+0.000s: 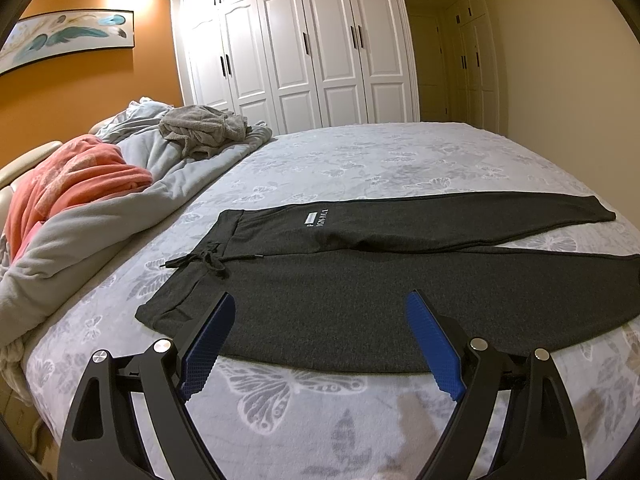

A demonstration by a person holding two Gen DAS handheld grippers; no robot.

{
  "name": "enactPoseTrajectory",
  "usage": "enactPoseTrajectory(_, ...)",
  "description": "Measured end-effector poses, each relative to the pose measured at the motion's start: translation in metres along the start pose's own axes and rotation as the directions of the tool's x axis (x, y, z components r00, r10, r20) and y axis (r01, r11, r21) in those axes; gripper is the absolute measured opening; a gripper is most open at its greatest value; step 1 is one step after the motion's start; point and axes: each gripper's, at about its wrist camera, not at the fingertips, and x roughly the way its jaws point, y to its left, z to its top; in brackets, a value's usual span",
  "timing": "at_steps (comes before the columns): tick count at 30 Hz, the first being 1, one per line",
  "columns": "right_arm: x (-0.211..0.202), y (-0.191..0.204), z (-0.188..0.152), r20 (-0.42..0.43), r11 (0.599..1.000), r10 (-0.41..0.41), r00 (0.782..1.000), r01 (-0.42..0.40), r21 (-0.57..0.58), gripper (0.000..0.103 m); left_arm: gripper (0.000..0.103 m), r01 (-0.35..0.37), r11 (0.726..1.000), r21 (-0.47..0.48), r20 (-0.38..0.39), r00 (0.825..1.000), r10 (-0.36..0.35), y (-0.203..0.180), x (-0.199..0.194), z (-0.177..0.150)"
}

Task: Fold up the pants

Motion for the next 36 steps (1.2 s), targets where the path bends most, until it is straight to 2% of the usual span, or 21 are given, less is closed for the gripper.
enactPoseTrajectory(19,0.0,0.0,0.0,0.001,1.0,0.002,1.0,-0.002,-0.001,0.098,0.085,-0.004,1.0,-0.002,-0.003,1.0,0.004,0.002,0.0,-0.001)
enactPoseTrajectory(21,0.001,0.0,0.0,-0.003,1.0,0.005,1.0,-0.005,-0.003,0.098,0.087,0.013,1.0,-0.009,-0.016,1.0,-0.013,0.004,0.0,-0.001)
enactPoseTrajectory(24,0.008,-0.01,0.006,-0.046,1.0,0.022,0.999,-0.022,0.01,0.098,0.089,0.088,0.995,-0.035,-0.074,0.993,-0.091,0.013,0.006,0.002)
enactPoseTrajectory(27,0.028,-0.047,0.03,-0.144,0.996,0.051,0.988,-0.041,0.074,0.098,0.089,0.145,0.988,-0.058,-0.133,0.979,-0.152,0.031,0.021,0.021)
enactPoseTrajectory(29,0.045,-0.079,0.05,-0.163,0.995,0.04,0.986,-0.025,0.096,0.098,0.091,0.165,0.984,-0.067,-0.143,0.975,-0.173,0.054,0.038,0.04)
enactPoseTrajectory(33,0.099,-0.145,0.091,-0.193,0.988,-0.092,0.977,0.114,0.103,0.098,0.091,0.088,0.996,-0.025,-0.182,0.979,-0.091,0.088,0.096,0.075)
enactPoseTrajectory(36,0.157,-0.189,0.113,-0.245,0.976,-0.127,0.961,0.165,0.141,0.098,0.091,0.003,0.998,-0.066,-0.261,0.965,-0.02,0.12,0.164,0.099)
